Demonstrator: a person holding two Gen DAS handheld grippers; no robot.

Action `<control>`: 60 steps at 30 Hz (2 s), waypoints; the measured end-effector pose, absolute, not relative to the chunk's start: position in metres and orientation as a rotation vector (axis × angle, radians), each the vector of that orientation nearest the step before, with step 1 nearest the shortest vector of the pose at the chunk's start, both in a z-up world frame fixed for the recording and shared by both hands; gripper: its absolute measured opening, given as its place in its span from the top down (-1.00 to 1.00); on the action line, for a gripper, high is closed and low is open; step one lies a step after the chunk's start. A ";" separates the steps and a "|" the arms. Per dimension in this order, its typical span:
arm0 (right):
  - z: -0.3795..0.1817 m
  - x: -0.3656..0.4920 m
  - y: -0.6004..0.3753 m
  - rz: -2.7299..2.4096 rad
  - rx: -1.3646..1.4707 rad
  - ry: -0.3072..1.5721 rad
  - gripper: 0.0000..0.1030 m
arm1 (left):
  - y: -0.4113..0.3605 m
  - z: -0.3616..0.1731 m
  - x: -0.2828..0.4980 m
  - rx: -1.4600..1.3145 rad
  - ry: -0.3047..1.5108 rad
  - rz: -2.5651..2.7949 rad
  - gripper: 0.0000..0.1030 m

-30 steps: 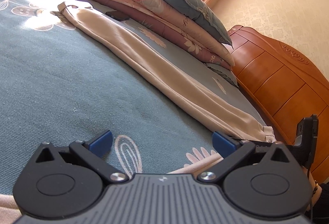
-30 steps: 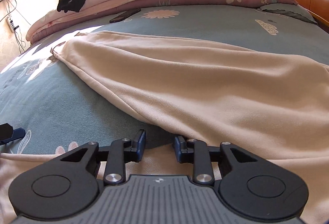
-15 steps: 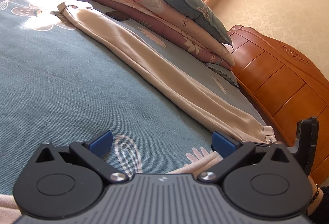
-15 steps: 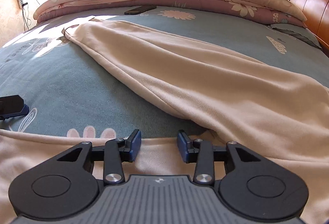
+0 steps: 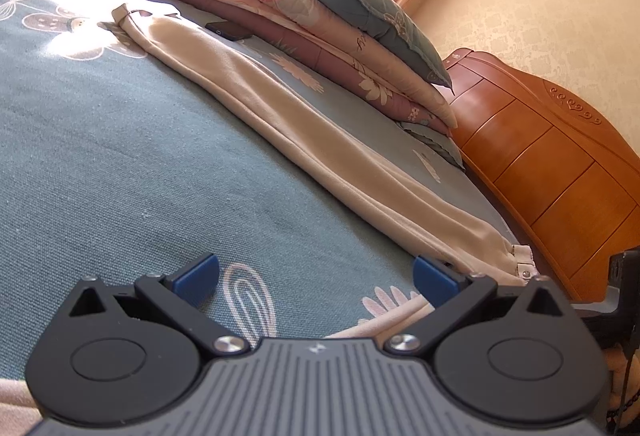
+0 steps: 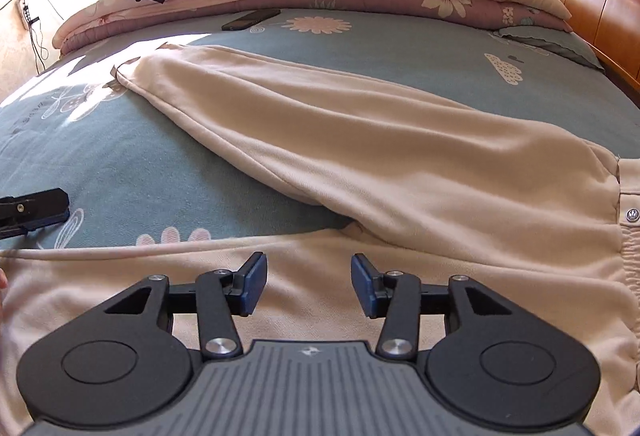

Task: Fold clothes
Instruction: 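Move the open right tool along the beige strip to the elastic waistband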

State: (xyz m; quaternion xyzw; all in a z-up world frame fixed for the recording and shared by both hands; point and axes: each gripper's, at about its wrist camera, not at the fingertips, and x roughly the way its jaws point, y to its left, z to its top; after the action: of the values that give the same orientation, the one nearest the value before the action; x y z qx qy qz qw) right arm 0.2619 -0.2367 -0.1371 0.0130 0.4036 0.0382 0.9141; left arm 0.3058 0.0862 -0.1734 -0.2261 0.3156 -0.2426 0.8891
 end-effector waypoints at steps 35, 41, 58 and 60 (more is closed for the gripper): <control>-0.127 0.234 -0.198 0.155 0.075 0.841 -0.86 | 0.086 -0.175 0.308 -0.452 0.658 -0.511 -0.99; -0.094 0.225 -0.241 0.117 0.079 0.719 0.37 | 0.084 -0.176 0.305 -0.424 0.649 -0.511 -0.99; -0.152 0.302 -0.211 0.144 0.054 0.791 0.46 | 0.083 -0.177 0.301 -0.404 0.641 -0.515 -0.99; -0.140 0.292 -0.213 0.164 0.071 0.790 0.46 | 0.084 -0.177 0.301 -0.405 0.640 -0.515 -0.99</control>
State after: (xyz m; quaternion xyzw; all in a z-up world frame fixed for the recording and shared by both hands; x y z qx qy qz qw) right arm 0.2920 -0.2134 -0.1398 0.0347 0.3842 0.0797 0.9192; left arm 0.3012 0.0836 -0.1771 -0.1954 0.3088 -0.2487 0.8970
